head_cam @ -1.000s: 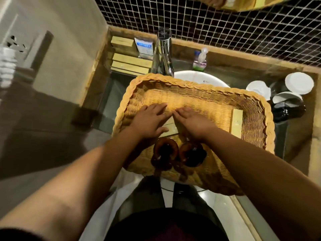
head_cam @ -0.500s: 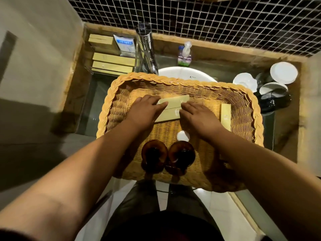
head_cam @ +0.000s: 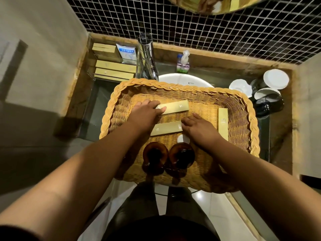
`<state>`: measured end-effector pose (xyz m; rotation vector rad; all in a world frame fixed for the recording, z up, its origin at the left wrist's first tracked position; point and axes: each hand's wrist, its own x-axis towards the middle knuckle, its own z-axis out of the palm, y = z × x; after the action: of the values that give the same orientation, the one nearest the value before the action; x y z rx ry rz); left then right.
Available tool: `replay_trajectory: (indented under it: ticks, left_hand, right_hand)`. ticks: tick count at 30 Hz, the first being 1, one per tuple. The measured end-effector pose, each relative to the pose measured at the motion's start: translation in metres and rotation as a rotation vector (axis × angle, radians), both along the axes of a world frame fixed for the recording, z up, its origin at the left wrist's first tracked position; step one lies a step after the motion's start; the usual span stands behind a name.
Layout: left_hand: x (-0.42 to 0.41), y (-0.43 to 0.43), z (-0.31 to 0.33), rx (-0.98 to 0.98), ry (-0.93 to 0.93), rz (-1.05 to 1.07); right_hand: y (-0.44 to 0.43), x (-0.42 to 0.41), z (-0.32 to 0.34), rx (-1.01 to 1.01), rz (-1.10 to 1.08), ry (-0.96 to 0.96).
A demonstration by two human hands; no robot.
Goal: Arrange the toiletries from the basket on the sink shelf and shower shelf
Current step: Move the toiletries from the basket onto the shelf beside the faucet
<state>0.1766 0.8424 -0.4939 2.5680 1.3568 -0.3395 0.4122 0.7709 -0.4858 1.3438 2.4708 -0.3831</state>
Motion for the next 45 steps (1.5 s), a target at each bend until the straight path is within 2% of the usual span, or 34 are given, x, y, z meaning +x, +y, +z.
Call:
replay_trajectory:
  ticks: [4,8,11,14,20,25,28,32,35,40,45]
  left_hand:
    - [0.006,-0.006,0.0,0.046,0.019,-0.025]
    - [0.011,-0.004,0.001,0.039,-0.035,0.004]
    - [0.022,0.001,0.001,0.023,-0.066,0.057]
    - [0.028,0.001,-0.006,0.035,-0.028,0.011]
    - [0.022,-0.008,-0.016,0.09,-0.019,-0.072]
    - [0.026,-0.002,0.004,0.081,0.048,-0.074]
    - [0.033,0.013,0.031,0.074,0.049,-0.031]
    - [0.031,0.03,0.078,0.248,-0.038,-0.078]
    - [0.023,0.049,0.111,0.339,-0.036,-0.04]
    - [-0.024,0.076,0.151,0.349,-0.021,0.043]
    - [-0.081,0.092,0.154,0.288,0.01,0.136]
  right_hand:
    - [0.008,0.001,0.005,0.032,-0.033,0.02]
    - [0.009,-0.009,0.001,0.047,-0.096,0.132]
    - [0.008,-0.016,-0.008,0.049,-0.063,0.073]
    - [0.003,-0.016,-0.014,0.068,-0.003,0.031]
    - [-0.007,-0.01,-0.018,0.051,-0.038,0.087]
    - [-0.004,-0.003,-0.003,0.114,-0.026,0.117]
    - [0.007,0.004,0.023,0.188,-0.072,0.208]
    - [0.038,0.011,0.072,0.256,0.027,0.046]
    - [0.066,0.012,0.117,0.342,0.093,-0.074]
    - [0.102,0.0,0.168,0.448,0.084,-0.172]
    - [0.134,-0.023,0.18,0.469,0.117,-0.223]
